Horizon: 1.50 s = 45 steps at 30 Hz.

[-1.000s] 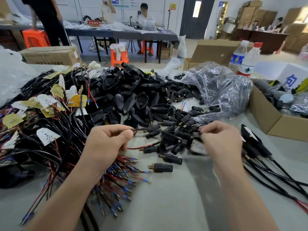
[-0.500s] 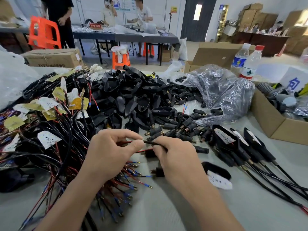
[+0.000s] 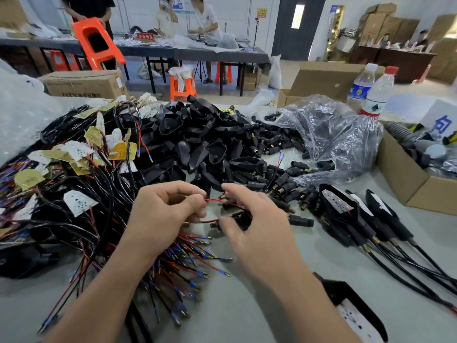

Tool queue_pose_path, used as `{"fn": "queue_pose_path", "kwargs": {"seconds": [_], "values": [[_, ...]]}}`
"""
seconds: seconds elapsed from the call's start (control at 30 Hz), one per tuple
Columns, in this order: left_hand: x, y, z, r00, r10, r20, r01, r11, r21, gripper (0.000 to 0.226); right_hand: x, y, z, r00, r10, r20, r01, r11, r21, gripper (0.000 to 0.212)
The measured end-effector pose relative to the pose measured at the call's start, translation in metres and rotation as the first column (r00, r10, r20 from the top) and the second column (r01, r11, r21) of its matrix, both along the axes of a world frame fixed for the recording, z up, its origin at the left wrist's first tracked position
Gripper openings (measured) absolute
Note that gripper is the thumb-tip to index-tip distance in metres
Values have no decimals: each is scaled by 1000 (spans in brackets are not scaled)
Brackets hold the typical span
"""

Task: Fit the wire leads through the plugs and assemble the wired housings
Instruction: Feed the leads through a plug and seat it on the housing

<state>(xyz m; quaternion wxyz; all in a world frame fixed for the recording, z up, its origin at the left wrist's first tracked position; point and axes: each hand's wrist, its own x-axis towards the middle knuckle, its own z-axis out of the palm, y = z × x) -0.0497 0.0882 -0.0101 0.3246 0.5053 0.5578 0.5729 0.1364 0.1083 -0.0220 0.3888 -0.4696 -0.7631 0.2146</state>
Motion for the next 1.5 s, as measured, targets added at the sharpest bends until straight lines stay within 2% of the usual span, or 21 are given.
{"fn": "queue_pose_path", "kwargs": {"seconds": [0.13, 0.2, 0.23, 0.3, 0.33, 0.4, 0.47, 0.53, 0.73, 0.87, 0.97, 1.1, 1.13, 1.3, 1.37, 1.5], "values": [[7, -4, 2, 991, -113, 70, 111, 994, 24, 10, -13, -2, -7, 993, 79, -92, -78, 997, 18, 22], [8, -3, 0, 990, -92, 108, 88, 995, 39, 22, -13, 1, -10, 979, 71, -192, -75, 997, -11, 15], [11, -2, -3, 995, -60, 76, 58, 998, 33, 29, -12, 4, -11, 967, 52, -250, -65, 997, -44, 14], [17, 0, -12, 988, 40, -147, -39, 999, 10, 39, -9, 9, -11, 915, 3, -403, -65, 988, -139, 14], [21, 0, -16, 952, 83, -294, -83, 996, 11, 40, -8, 12, -10, 879, -23, -476, -73, 981, -182, 15], [31, -1, -24, 836, 88, -542, -92, 996, 20, 39, -6, 16, -8, 822, -72, -565, -88, 964, -251, 17], [37, 0, -32, 699, 30, -714, -27, 1000, 15, 39, -5, 16, -5, 772, -110, -626, -112, 946, -304, 15], [40, 3, -37, 614, 12, -789, -2, 1000, 13, 37, -5, 15, -3, 743, -130, -657, -134, 932, -336, 15], [39, 12, -38, 536, 28, -844, -6, 1000, 30, 21, -4, 13, -3, 743, -108, -661, -195, 909, -367, 20], [38, 14, -38, 558, -5, -830, -5, 1000, -10, 16, -7, 13, -6, 759, -98, -643, -201, 905, -375, 17], [38, 12, -41, 531, -7, -847, -13, 1000, -16, 18, -7, 12, -9, 768, -110, -631, -180, 908, -378, 18], [37, 9, -41, 663, 57, -747, -37, 998, 43, 23, -4, 13, -7, 743, -115, -659, -189, 909, -372, 21], [37, 8, -40, 670, 39, -742, -25, 999, 29, 23, -3, 14, -6, 734, -117, -669, -194, 908, -371, 20], [38, 6, -40, 597, -79, -798, 18, 996, -85, 21, -4, 16, -8, 750, -119, -650, -177, 911, -372, 18], [39, 5, -39, 651, -41, -758, 9, 999, -47, 21, -3, 17, -9, 769, -124, -627, -145, 922, -360, 19], [37, 0, -27, 837, 187, -514, -142, 982, 126, 23, 0, 20, -9, 791, -134, -597, -91, 939, -331, 20]]}}
